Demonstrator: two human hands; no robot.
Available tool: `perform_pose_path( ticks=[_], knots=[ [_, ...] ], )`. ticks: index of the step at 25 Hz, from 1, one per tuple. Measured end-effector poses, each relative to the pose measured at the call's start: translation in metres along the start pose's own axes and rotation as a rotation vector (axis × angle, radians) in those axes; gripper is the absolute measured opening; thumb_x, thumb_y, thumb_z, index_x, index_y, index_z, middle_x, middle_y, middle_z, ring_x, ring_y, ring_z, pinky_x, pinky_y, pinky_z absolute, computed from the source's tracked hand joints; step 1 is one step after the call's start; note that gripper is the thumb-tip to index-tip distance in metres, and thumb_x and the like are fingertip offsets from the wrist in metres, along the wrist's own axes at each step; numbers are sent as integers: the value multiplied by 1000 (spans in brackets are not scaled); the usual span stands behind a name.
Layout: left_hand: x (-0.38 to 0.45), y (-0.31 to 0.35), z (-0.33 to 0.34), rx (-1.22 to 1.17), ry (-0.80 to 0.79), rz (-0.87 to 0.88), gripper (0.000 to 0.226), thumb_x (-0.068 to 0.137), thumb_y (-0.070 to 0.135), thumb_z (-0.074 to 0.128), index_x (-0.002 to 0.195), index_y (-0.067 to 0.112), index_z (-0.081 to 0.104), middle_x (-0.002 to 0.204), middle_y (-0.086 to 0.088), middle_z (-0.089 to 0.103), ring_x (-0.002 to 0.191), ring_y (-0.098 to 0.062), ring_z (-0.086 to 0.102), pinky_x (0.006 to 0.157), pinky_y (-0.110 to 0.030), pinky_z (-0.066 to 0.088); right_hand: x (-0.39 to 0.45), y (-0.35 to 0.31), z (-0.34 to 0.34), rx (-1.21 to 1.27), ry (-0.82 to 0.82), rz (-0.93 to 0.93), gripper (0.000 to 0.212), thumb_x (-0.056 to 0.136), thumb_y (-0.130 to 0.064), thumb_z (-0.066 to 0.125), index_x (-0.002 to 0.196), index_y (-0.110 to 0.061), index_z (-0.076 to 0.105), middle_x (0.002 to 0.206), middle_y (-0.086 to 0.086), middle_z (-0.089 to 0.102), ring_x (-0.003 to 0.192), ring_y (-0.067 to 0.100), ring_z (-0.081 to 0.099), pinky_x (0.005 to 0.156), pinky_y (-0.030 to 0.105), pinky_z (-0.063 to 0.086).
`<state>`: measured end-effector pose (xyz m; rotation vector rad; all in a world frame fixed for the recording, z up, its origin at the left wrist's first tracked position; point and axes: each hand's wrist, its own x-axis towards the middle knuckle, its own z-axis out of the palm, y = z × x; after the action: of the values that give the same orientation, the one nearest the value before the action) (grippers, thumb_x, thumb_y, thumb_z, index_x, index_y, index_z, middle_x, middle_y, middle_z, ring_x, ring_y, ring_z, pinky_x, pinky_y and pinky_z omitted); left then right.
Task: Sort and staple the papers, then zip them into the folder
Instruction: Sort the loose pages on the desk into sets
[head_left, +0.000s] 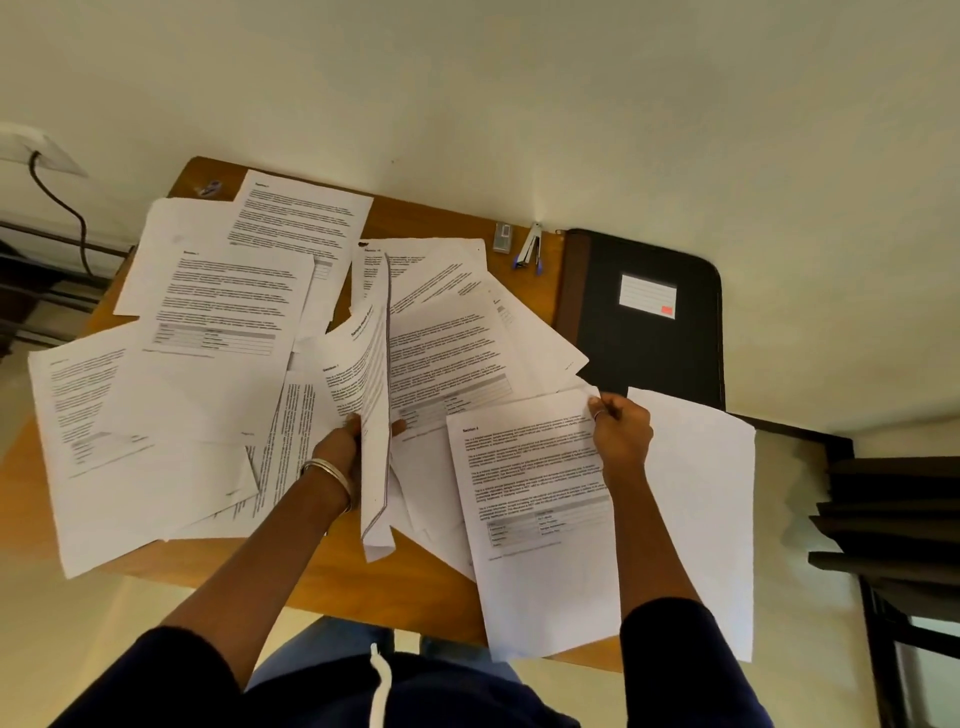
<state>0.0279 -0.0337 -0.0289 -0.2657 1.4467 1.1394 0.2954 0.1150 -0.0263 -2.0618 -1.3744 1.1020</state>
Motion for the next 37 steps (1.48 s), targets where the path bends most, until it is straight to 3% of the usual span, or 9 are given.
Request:
perform_pose_path(
  ticks=[2, 6, 9, 13, 17, 23, 27, 33, 37],
  knots=[
    [-1, -2, 0, 88, 15, 52, 43, 95, 43, 44, 126, 14, 52, 119, -10, 62, 96, -33, 66, 96, -33, 46, -3, -6, -3, 96, -22, 24, 20, 95, -28, 57, 108, -16, 66, 109, 5, 68, 87, 19, 61, 78, 31, 52],
    [8, -14, 5, 173, -51, 237, 43, 84, 33, 65, 123, 16, 58, 117, -11, 65, 106, -30, 62, 93, -45, 50, -18, -30, -18, 416, -65, 89, 15, 90, -27, 64, 105, -22, 67, 98, -4, 70, 81, 18, 69, 68, 30, 59],
    [-19, -13, 34, 132, -202, 307, 29, 91, 14, 54, 120, 11, 57, 107, -11, 65, 94, -27, 64, 78, -39, 56, -31, -48, -32, 582, -67, 123, 18, 87, -25, 69, 102, -16, 67, 93, -1, 72, 75, 16, 71, 59, 26, 58],
    [-42, -12, 60, 288, -310, 251, 28, 95, 26, 48, 114, 8, 59, 88, -8, 68, 55, -9, 63, 47, -20, 51, -43, -64, -52, 756, -147, 227, 21, 84, -25, 72, 100, -13, 67, 92, 7, 74, 80, 28, 73, 70, 44, 60],
    [-60, -1, 76, 361, -170, 409, 23, 90, 32, 56, 95, 13, 67, 83, -3, 72, 82, -24, 66, 68, -31, 53, -47, -69, -81, 806, -207, 117, 13, 87, -21, 66, 98, -12, 67, 86, 6, 75, 78, 26, 72, 57, 34, 57],
    [-82, 12, 84, 384, -134, 525, 17, 91, 29, 54, 90, 15, 63, 86, -3, 66, 80, -21, 62, 69, -29, 50, -51, -73, -94, 763, -128, -33, 7, 86, -15, 68, 92, -12, 71, 88, 3, 74, 74, 19, 70, 59, 27, 54],
    [-82, 9, 79, 321, -100, 482, 18, 88, 34, 57, 91, 18, 63, 93, -8, 68, 91, -30, 62, 87, -42, 51, -57, -79, -94, 783, -132, 6, 11, 86, -21, 69, 83, -11, 66, 78, 5, 71, 74, 22, 67, 62, 32, 53],
    [-84, 2, 74, 203, -133, 459, 19, 91, 27, 53, 97, 11, 61, 86, -8, 67, 77, -25, 64, 62, -31, 58, -65, -83, -89, 735, -143, 70, 24, 87, -33, 67, 76, -13, 61, 76, 6, 70, 67, 23, 65, 58, 33, 51],
    [-74, 2, 72, 173, -134, 421, 17, 90, 27, 56, 98, 14, 62, 95, -12, 68, 89, -32, 64, 82, -45, 54, -66, -91, -92, 674, -172, 69, 27, 88, -35, 64, 76, -12, 61, 68, 4, 68, 60, 18, 65, 54, 28, 49]
  ],
)
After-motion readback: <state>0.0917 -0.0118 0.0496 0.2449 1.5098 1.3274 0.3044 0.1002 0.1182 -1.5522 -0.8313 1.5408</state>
